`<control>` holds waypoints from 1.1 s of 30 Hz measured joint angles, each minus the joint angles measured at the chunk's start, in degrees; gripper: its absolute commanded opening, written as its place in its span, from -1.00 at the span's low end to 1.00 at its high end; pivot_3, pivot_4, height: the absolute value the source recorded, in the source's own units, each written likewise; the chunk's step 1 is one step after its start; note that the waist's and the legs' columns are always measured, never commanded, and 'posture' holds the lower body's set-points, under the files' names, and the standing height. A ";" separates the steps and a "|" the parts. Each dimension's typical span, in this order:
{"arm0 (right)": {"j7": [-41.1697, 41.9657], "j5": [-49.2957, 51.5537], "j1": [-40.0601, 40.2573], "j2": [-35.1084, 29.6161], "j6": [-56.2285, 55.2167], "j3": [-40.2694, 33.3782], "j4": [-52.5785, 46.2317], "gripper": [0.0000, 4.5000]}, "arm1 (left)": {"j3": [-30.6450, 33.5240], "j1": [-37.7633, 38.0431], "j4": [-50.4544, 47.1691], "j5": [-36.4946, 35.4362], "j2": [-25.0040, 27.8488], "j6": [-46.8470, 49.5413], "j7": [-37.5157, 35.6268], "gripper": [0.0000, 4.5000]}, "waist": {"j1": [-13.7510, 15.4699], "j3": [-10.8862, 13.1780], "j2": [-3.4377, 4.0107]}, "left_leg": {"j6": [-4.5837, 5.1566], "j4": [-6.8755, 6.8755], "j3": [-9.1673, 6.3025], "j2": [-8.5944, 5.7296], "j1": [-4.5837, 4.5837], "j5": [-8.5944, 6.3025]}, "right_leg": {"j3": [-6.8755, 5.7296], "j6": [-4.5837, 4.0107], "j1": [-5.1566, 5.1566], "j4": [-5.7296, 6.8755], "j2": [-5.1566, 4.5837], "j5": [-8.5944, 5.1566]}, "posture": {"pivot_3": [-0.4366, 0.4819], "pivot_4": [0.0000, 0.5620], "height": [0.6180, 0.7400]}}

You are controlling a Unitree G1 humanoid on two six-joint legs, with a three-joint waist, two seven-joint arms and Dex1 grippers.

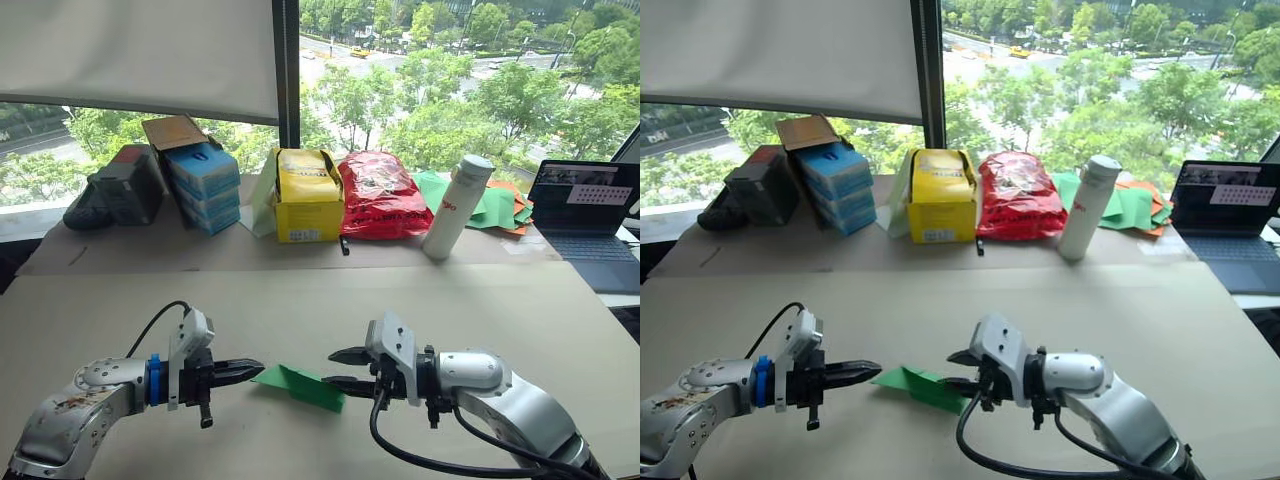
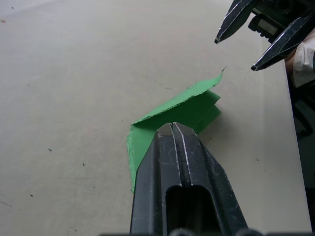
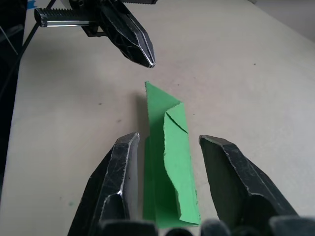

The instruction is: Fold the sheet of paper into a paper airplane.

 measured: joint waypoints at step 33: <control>1.17 1.31 -6.94 6.60 -3.99 0.66 21.67 1.00 | -0.32 1.44 -3.10 -2.18 3.96 1.54 1.42 0.98 | 0.11 0.02 0.00 | -0.13 -0.06 0.14 0.06 0.22 0.10 | 0.18 -0.22 0.02 0.11 0.19 0.10 | -0.05 -0.47 1.00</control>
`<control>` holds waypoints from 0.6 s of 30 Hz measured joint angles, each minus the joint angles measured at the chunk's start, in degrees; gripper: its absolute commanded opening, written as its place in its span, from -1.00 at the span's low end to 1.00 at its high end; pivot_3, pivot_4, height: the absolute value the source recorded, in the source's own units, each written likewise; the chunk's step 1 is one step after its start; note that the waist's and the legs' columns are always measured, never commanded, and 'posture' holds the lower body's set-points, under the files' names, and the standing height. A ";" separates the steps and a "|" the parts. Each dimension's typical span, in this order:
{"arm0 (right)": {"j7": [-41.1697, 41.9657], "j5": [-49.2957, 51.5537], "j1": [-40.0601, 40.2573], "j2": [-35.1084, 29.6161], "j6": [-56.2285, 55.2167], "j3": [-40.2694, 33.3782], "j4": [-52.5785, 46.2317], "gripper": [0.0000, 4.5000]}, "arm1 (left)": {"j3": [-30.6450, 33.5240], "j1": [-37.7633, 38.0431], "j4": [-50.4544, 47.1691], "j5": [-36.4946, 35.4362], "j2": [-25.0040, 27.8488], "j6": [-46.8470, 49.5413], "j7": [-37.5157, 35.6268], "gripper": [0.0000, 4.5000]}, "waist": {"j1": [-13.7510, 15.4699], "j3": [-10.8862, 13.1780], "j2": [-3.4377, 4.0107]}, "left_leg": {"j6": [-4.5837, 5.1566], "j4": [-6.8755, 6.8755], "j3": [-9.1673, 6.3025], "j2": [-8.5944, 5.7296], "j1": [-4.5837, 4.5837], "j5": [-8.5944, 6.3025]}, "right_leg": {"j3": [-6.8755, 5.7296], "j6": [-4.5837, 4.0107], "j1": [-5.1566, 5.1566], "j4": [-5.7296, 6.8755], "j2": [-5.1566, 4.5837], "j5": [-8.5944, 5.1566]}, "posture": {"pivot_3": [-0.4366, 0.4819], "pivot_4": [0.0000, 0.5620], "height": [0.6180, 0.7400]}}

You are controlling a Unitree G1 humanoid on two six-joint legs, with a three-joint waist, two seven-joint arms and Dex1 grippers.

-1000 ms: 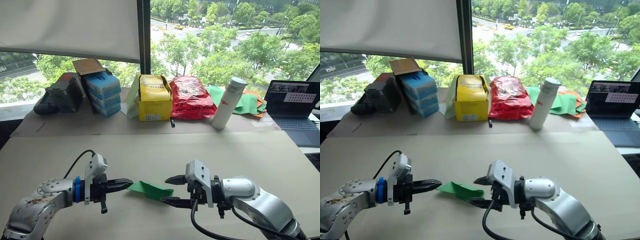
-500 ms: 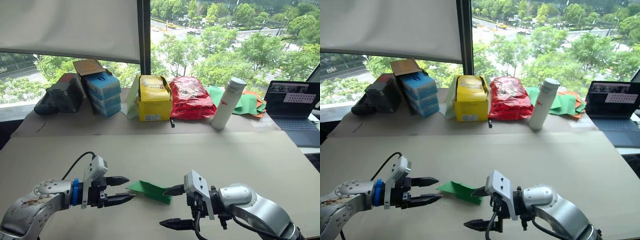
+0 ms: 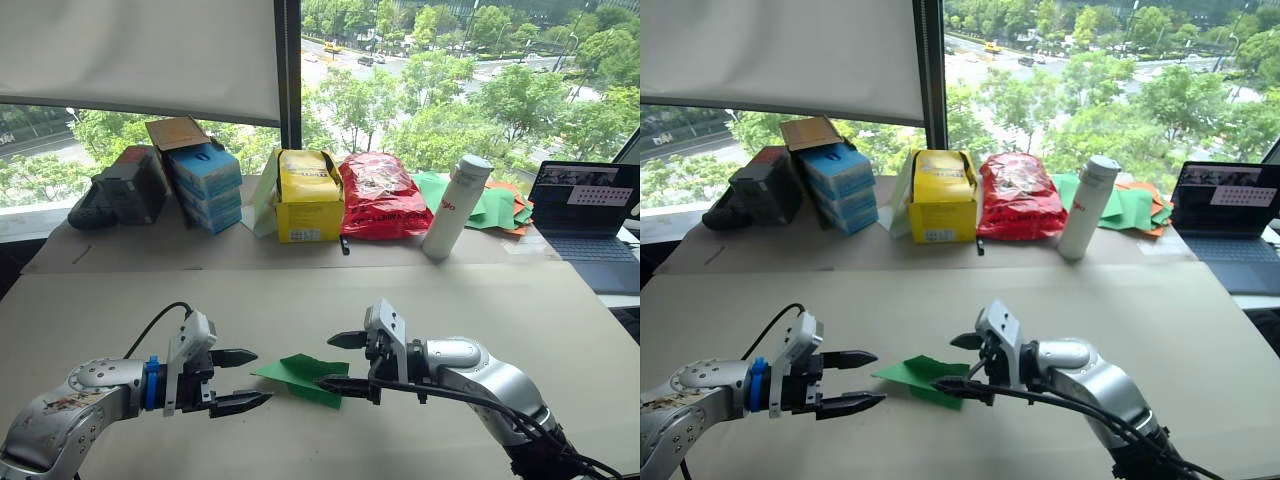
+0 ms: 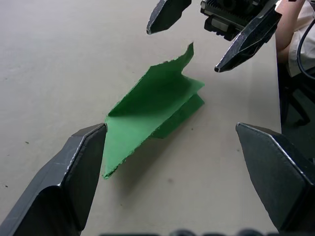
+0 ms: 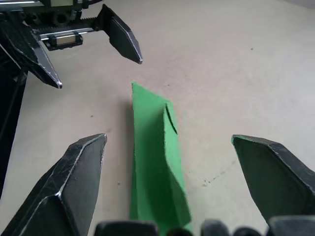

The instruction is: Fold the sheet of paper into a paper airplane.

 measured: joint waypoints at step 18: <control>6.02 4.96 2.58 -4.25 2.06 4.20 -10.56 1.00 | -2.79 -5.13 -2.01 -0.99 -1.33 2.09 3.41 0.98 | -0.12 0.00 0.01 | -0.01 0.05 0.01 0.03 0.02 0.01 | 0.03 0.00 0.00 0.09 0.04 0.00 | -0.05 -0.47 1.00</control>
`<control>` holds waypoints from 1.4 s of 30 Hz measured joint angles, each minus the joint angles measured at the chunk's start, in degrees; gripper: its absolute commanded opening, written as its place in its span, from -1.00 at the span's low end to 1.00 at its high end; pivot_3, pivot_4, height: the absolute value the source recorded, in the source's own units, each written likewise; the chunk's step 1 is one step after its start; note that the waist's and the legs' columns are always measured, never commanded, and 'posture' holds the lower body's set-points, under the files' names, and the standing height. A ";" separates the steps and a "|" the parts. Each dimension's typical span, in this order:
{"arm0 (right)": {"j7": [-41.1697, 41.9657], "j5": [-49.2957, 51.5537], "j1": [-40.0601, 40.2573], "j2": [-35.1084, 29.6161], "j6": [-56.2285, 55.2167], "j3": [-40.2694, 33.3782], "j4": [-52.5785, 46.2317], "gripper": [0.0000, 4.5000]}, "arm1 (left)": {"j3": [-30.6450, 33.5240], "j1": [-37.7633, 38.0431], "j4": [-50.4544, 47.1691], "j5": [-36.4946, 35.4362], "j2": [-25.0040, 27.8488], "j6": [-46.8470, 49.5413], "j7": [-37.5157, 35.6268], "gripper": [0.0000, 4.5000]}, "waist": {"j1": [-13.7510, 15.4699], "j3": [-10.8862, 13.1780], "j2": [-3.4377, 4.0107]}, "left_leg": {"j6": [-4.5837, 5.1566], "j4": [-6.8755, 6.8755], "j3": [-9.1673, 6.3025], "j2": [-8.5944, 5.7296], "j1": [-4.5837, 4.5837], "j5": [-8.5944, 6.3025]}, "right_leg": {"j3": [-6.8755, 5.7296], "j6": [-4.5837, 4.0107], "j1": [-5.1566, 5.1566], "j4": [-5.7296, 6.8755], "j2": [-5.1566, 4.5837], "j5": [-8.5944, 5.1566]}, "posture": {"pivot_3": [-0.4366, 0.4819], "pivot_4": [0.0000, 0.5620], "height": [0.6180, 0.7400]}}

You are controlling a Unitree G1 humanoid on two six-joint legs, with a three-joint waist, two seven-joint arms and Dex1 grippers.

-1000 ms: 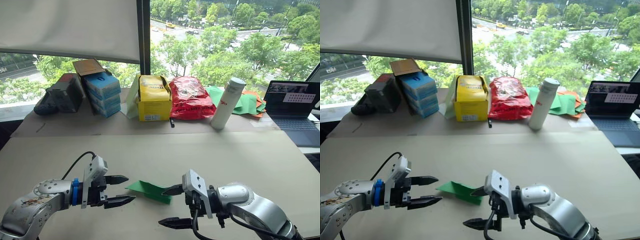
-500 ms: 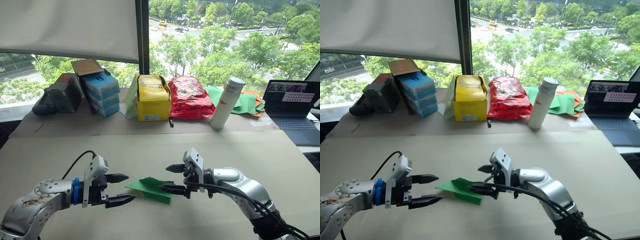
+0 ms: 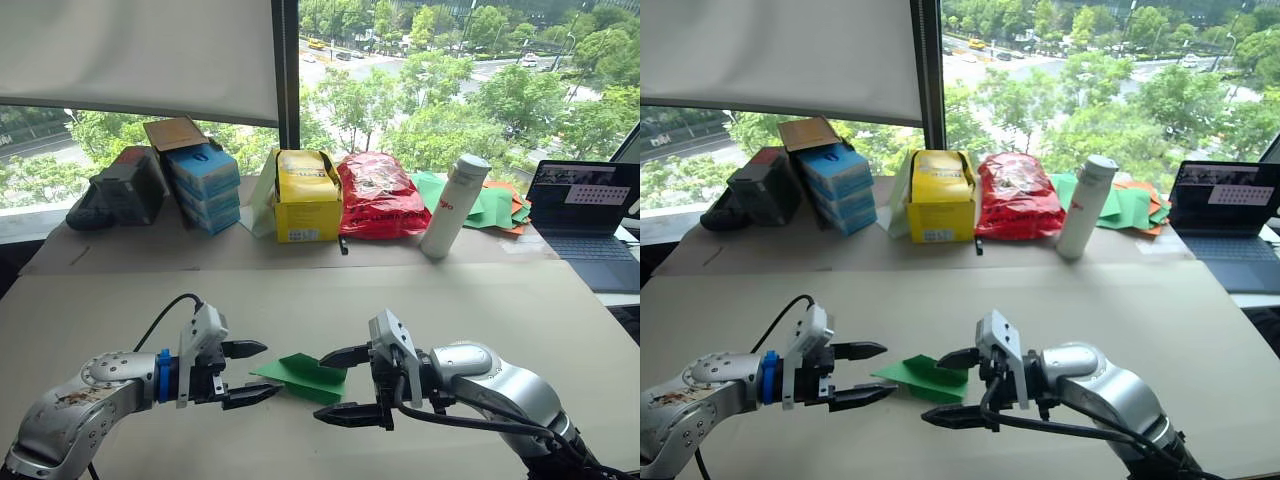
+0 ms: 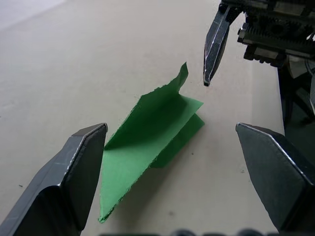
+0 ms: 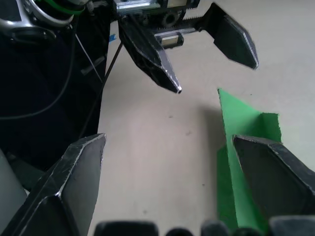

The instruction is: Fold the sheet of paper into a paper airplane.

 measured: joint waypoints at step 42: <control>-13.66 -19.04 -25.81 4.12 24.51 11.35 -1.44 1.00 | 0.23 9.00 1.37 4.56 0.90 -8.11 -3.67 0.98 | -0.56 0.01 0.03 | -0.07 -0.02 0.08 -0.06 0.01 0.04 | -0.04 -0.02 -0.07 0.09 0.05 0.00 | -0.05 -0.47 1.00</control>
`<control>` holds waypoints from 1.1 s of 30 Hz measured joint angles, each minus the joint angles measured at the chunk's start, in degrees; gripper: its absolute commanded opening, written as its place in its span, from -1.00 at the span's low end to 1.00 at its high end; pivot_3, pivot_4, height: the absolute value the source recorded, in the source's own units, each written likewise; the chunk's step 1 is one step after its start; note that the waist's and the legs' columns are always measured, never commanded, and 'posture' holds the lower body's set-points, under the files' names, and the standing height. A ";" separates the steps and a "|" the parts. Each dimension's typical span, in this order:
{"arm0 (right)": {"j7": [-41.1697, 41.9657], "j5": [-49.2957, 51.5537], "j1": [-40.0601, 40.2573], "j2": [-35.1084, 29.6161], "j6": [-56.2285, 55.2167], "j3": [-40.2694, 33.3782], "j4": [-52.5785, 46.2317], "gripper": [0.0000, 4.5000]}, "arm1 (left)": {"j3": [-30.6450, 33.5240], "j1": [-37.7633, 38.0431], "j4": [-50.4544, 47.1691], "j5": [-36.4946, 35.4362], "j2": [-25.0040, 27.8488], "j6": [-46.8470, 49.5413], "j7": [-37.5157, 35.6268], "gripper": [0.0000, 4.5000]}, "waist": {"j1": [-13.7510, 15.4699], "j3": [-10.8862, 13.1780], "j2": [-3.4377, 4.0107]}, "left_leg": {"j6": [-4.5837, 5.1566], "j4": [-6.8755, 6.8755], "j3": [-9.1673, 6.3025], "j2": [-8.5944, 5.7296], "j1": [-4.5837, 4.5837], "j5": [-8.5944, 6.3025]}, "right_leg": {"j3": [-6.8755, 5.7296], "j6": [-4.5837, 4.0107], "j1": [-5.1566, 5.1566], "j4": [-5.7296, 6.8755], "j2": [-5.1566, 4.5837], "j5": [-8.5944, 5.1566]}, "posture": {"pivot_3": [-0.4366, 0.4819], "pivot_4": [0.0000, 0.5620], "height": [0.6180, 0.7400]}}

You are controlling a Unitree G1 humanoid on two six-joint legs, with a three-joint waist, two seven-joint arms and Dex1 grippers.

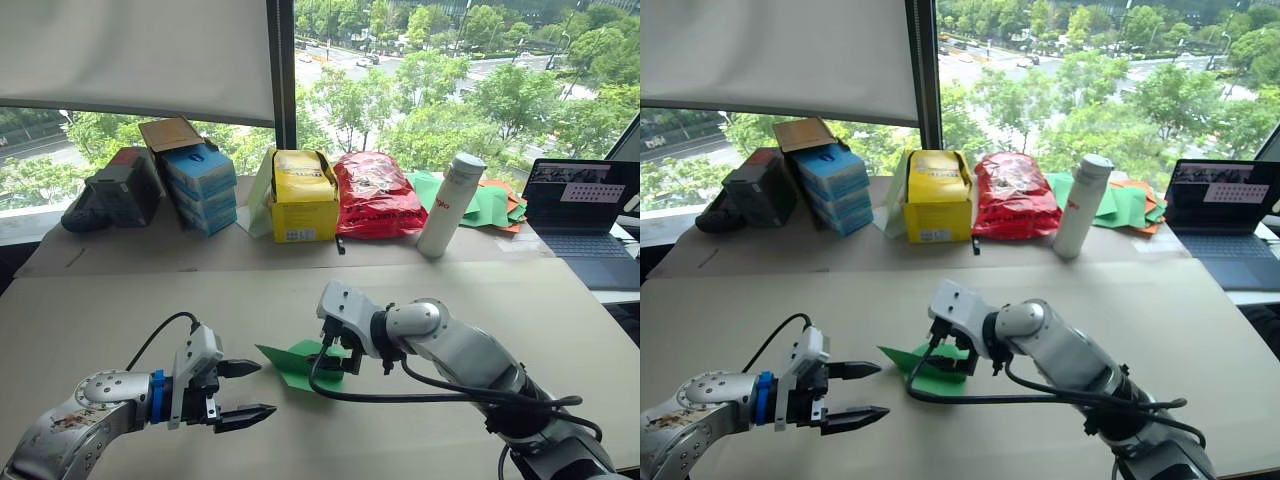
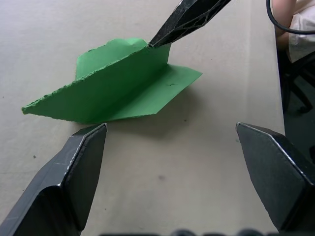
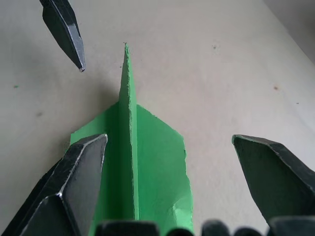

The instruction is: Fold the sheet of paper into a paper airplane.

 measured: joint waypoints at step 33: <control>-1.74 2.55 -1.90 4.93 1.19 6.55 8.96 -0.30 | -0.73 1.80 1.51 2.37 -1.93 -3.50 -0.47 1.00 | -0.73 0.00 0.00 | 0.00 0.00 0.02 -0.03 -0.01 0.00 | -0.01 0.00 -0.02 0.04 0.01 0.00 | -0.05 -0.47 1.00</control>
